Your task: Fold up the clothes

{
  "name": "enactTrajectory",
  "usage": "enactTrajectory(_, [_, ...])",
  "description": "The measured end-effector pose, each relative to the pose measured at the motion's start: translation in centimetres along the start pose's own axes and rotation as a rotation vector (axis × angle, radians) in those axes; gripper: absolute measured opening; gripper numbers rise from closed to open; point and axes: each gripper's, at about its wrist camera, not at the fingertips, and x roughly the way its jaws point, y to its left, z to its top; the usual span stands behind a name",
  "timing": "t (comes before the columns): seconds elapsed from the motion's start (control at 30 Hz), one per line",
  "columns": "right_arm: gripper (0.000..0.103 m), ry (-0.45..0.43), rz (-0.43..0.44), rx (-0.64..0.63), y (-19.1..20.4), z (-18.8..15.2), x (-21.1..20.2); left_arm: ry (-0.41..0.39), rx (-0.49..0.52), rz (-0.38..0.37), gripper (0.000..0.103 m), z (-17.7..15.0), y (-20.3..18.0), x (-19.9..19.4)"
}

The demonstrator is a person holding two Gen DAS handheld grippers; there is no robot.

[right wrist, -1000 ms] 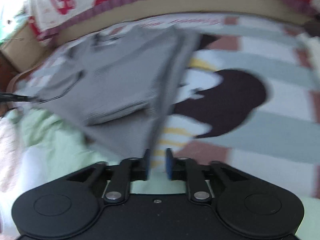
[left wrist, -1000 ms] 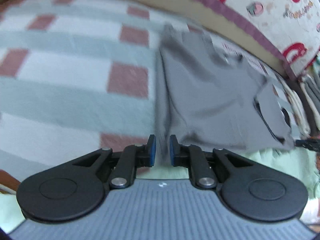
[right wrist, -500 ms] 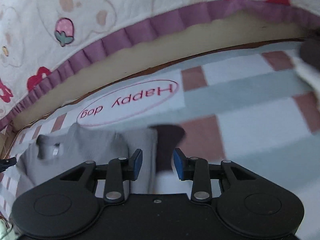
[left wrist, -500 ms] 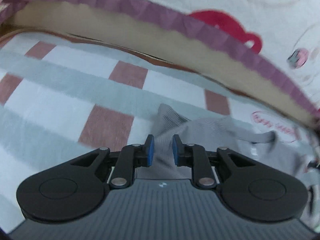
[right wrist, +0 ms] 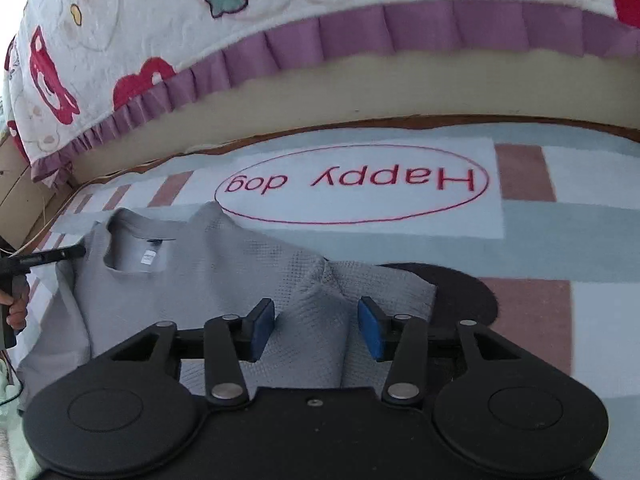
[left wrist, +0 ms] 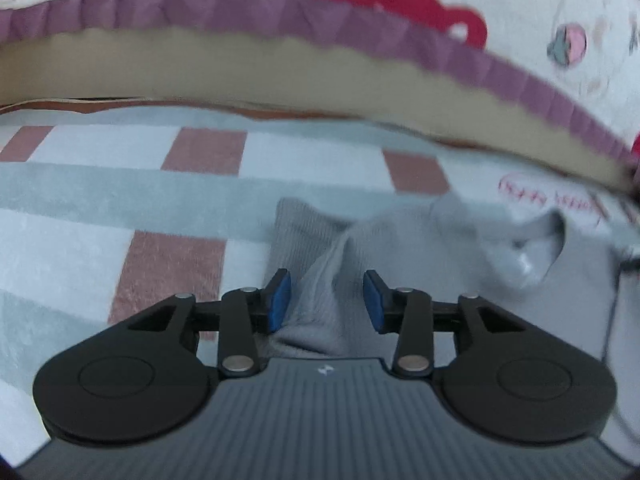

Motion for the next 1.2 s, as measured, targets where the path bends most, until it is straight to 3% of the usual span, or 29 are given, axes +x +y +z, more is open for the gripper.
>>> enactTrajectory(0.03, [0.008,-0.044,0.000,-0.012,0.3,-0.1,-0.5,0.007,0.009,-0.006,0.033,0.0,0.0,0.2])
enactTrajectory(0.07, [0.007,-0.098,-0.008,-0.020,0.8,-0.2,-1.2,0.001,0.016,-0.014,0.022,0.1,0.1,0.1])
enactTrajectory(0.13, [0.007,-0.178,-0.056,-0.009,1.4,-0.4,-2.9,-0.005,0.012,-0.028,0.015,0.4,0.3,0.0])
enactTrajectory(0.23, [0.007,-0.151,-0.157,-0.007,1.4,-0.6,-2.8,-0.018,-0.028,-0.044,0.014,0.7,0.7,-0.4])
enactTrajectory(0.37, [0.007,-0.091,-0.296,-0.009,1.4,-0.8,-2.3,-0.006,-0.059,-0.136,0.017,1.0,1.1,0.4])
enactTrajectory(0.4, [0.007,-0.075,-0.319,-0.007,1.3,-0.7,-1.9,-0.003,-0.060,-0.117,0.018,1.0,1.1,0.7])
enactTrajectory(0.57, [0.007,-0.101,-0.293,-0.038,1.4,-0.4,-0.9,-0.007,-0.072,-0.045,0.007,1.2,1.0,1.2])
enactTrajectory(0.67, [0.007,-0.128,-0.281,-0.022,1.2,-0.3,-0.8,-0.047,-0.039,0.029,0.007,1.4,0.6,0.4])
enactTrajectory(0.83, [0.011,-0.086,-0.291,-0.037,0.4,-1.0,0.6,-0.009,-0.065,0.055,0.012,0.8,0.6,1.6])
enactTrajectory(0.87, [0.022,-0.094,-0.295,-0.023,0.3,-1.1,0.4,-0.004,-0.072,0.056,0.016,1.0,0.6,1.4])
enactTrajectory(0.9, [0.026,-0.102,-0.296,0.011,0.1,-1.0,0.0,-0.011,-0.077,0.052,0.019,1.2,0.5,0.9])
enactTrajectory(0.93, [0.029,-0.112,-0.286,0.049,-0.2,-0.9,-0.4,-0.019,-0.082,0.049,0.030,1.4,0.5,0.4])
enactTrajectory(1.0, [0.050,-0.123,-0.273,0.099,-0.6,-0.8,-1.0,-0.045,-0.087,0.037,0.036,1.7,0.4,-0.5])
enactTrajectory(1.2, [0.050,-0.179,-0.192,0.114,0.9,1.6,-1.8,-0.074,-0.066,-0.048,0.033,2.7,-1.9,-1.5])
